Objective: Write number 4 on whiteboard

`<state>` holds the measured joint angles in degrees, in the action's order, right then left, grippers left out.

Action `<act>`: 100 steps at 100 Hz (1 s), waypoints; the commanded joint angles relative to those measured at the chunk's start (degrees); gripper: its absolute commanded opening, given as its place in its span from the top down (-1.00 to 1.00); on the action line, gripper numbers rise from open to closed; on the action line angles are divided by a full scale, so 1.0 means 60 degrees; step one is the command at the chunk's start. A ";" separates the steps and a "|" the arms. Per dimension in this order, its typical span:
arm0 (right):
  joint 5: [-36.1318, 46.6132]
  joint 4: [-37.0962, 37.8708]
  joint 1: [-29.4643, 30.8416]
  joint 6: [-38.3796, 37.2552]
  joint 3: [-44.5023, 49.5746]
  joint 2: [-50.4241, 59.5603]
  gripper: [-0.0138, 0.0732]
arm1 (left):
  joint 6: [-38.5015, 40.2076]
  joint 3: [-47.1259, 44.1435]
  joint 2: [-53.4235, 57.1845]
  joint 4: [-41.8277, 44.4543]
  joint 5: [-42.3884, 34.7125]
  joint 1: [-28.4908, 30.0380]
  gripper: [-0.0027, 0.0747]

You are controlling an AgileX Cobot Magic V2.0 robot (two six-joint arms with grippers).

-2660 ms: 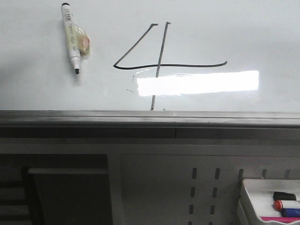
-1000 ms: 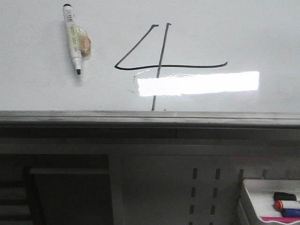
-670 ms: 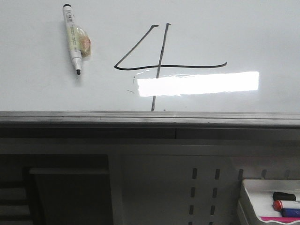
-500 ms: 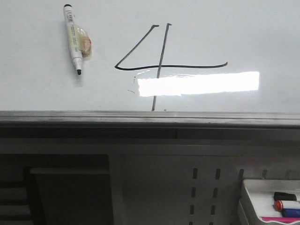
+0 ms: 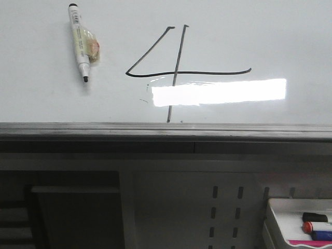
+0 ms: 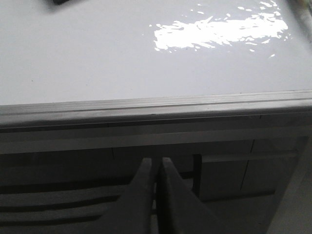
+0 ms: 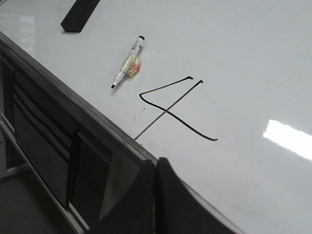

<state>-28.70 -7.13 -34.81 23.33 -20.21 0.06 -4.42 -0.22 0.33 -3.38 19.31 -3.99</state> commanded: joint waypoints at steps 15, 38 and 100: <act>0.0757 -0.0029 0.0041 0.0005 -0.0190 -0.0097 0.83 | 0.0127 -0.0317 0.0240 0.0033 -0.0497 0.0034 0.98; 0.0886 0.1294 0.0612 -0.1288 0.0237 -0.0094 0.83 | 0.0127 -0.0317 0.0240 0.0016 -0.0497 0.0034 0.98; 0.1767 0.2086 0.4901 -0.4803 0.3699 0.0224 0.83 | 0.0127 -0.0317 0.0240 0.0016 -0.0497 0.0034 0.98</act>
<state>-18.74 4.59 -5.84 -5.33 0.93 0.54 -4.30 -0.22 0.33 -3.26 19.31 -3.99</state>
